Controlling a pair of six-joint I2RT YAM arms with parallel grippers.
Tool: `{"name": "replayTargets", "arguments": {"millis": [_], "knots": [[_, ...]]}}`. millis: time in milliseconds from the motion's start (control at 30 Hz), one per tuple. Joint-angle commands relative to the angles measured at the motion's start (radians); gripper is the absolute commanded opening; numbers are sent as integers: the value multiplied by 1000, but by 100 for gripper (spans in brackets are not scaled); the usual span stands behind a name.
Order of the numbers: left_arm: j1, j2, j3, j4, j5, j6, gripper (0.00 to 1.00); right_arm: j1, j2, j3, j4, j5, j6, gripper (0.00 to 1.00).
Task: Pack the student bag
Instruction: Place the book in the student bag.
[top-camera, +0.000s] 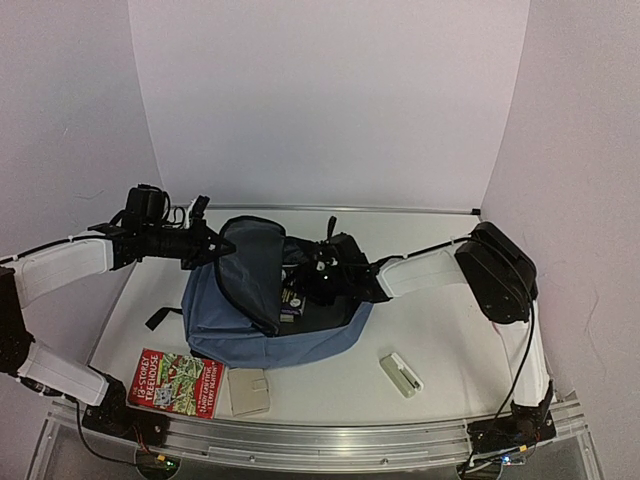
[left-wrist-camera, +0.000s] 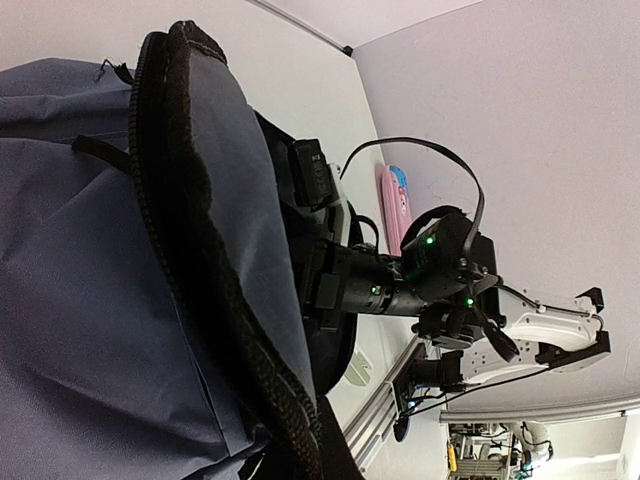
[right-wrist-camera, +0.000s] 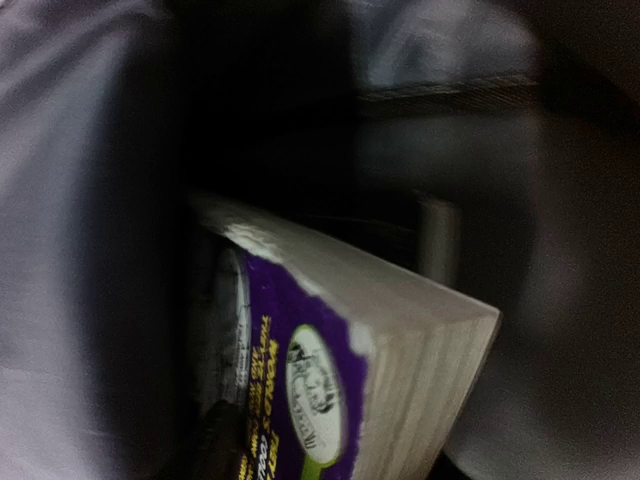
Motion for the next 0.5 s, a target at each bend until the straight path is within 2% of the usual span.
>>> {"name": "replayTargets", "arguments": {"millis": [0, 133, 300, 467], "knots": [[2, -23, 12, 5, 11, 12, 0, 6, -112, -23, -154, 163, -118, 57], [2, -19, 13, -9, -7, 15, 0, 7, -159, -66, -172, 175, -123, 63], [4, 8, 26, -63, -72, -4, 0, 10, -172, -77, -173, 142, -107, 64], [4, 36, 17, -54, -62, -21, 0, 19, -182, -94, -175, 156, -91, 67]]}}
